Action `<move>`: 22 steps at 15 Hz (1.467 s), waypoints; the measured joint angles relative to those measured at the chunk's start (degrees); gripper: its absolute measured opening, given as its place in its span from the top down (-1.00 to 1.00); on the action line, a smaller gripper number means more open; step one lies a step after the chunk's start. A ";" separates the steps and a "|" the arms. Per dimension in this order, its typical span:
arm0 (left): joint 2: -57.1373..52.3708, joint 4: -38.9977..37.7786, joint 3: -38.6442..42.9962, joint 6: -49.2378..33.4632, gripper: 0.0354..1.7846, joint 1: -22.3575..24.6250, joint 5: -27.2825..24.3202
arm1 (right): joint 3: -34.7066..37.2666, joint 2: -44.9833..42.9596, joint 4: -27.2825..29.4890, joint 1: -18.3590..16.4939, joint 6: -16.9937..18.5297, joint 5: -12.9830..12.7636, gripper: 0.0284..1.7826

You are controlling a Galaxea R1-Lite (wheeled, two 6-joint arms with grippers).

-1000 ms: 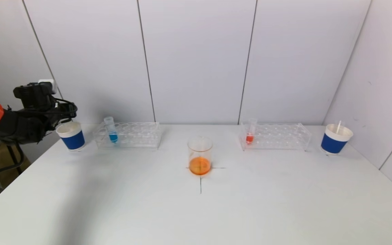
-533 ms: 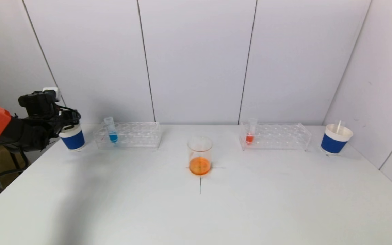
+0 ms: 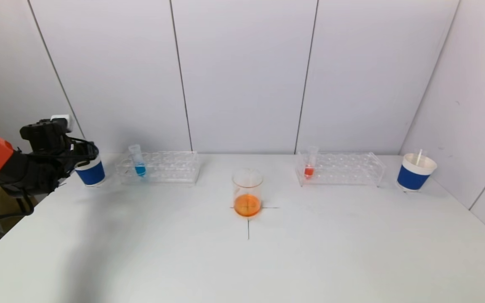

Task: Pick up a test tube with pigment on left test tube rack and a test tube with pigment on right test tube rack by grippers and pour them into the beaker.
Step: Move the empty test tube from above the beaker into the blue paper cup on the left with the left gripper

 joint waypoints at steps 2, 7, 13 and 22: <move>-0.01 0.05 0.13 0.02 0.54 -0.05 -0.13 | 0.00 0.00 0.00 0.00 0.00 -0.02 -0.98; -0.12 0.02 0.13 -0.05 0.54 0.00 -0.38 | 0.00 0.00 0.00 0.00 0.00 -0.02 -0.98; -0.26 0.00 0.09 -0.72 0.53 0.00 -0.60 | 0.00 0.00 0.00 0.00 0.02 -0.02 -0.98; -0.45 0.00 0.15 -0.72 -0.62 0.00 -0.72 | 0.00 0.00 0.00 0.00 0.02 0.00 -0.98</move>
